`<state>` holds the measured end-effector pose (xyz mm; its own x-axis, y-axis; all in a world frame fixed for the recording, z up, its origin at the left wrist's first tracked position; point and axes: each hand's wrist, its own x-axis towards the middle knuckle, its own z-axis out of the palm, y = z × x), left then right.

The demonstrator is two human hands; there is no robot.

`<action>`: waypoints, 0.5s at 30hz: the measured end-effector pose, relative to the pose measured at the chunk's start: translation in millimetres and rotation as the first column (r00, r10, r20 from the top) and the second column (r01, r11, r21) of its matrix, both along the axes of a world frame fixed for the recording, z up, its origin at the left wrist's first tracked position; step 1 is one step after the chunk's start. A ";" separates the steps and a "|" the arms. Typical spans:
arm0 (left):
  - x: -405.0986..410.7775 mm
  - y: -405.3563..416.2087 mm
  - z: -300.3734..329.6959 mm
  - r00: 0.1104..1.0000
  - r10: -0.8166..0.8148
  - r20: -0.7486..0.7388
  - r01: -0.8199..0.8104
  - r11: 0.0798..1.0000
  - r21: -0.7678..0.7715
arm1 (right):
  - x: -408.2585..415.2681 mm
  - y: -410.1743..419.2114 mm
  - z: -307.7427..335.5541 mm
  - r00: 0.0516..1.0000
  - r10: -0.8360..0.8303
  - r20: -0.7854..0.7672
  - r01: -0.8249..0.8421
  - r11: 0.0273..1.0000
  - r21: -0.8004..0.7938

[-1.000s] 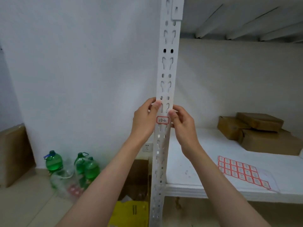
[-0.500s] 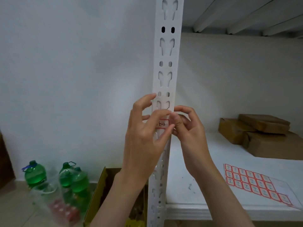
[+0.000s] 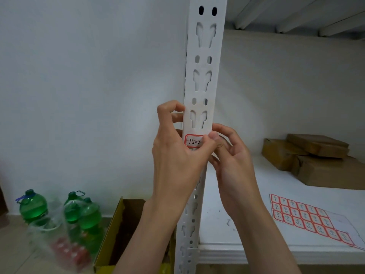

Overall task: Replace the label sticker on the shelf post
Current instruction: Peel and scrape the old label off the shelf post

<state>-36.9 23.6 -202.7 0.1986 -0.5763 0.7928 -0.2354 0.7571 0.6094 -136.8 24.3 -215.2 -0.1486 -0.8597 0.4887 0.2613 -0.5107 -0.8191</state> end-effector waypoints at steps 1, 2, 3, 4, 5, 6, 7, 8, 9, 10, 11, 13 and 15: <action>-0.3 0.2 0.1 1.000 -0.006 -0.005 0.006 1.000 0.003 | 0.8 0.2 -0.4 1.000 -0.004 0.001 0.004 1.000 -0.001; -0.5 0.2 0.0 1.000 -0.009 -0.006 0.009 1.000 0.002 | 1.2 0.2 -0.8 1.000 -0.007 0.003 0.007 1.000 -0.001; -0.8 0.1 -0.1 1.000 -0.012 -0.007 0.012 1.000 0.000 | 1.4 0.3 -1.2 1.000 -0.011 0.003 0.011 1.000 -0.001; -1.2 -0.2 -0.4 1.000 -0.015 -0.011 0.015 1.000 -0.002 | 1.6 0.2 -1.5 1.000 -0.016 -0.002 0.016 1.000 0.000; -1.6 -0.3 -0.6 1.000 -0.019 -0.016 0.019 1.000 -0.003 | 1.6 0.3 -1.6 1.000 -0.017 -0.007 0.017 1.000 0.001; -1.9 -0.9 -1.1 1.000 -0.019 -0.018 0.019 1.000 -0.006 | 1.3 0.3 -1.9 1.000 -0.016 -0.012 0.016 1.000 0.000; -2.1 -1.4 -1.4 1.000 -0.016 -0.015 0.016 1.000 -0.008 | 0.8 0.2 -1.9 1.000 -0.016 -0.017 0.016 1.000 -0.001; -2.1 -2.2 -1.9 1.000 -0.009 -0.009 0.009 1.000 -0.009 | 0.1 0.1 -2.0 1.000 -0.016 -0.024 0.015 1.000 -0.003; -1.7 -3.1 -2.3 1.000 -0.002 0.000 0.002 1.000 -0.006 | -0.5 0.2 -1.9 0.999 -0.014 -0.031 0.014 1.000 -0.005; -1.0 -4.4 -2.9 1.000 0.005 0.010 -0.005 1.000 -0.004 | -0.9 0.2 -2.0 0.999 -0.015 -0.040 0.015 1.000 -0.006; -0.2 -5.5 -3.3 1.000 0.007 0.019 -0.007 1.000 -0.003 | -1.4 0.3 -1.8 0.999 -0.016 -0.049 0.016 1.000 -0.007; 1.3 -6.6 -3.5 1.000 -0.008 0.025 0.007 1.000 0.007 | -2.3 0.0 -1.9 0.999 -0.011 -0.053 0.010 1.000 -0.007; 1.4 -6.2 -3.0 0.999 -0.035 0.025 0.034 0.999 0.026 | -3.3 -0.1 -1.9 0.999 -0.004 -0.054 0.003 1.000 -0.007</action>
<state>-35.5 17.4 -205.6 0.1586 -0.6029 0.7819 -0.2250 0.7490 0.6232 -140.0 24.2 -217.1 -0.1250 -0.8561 0.5015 0.2153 -0.5168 -0.8286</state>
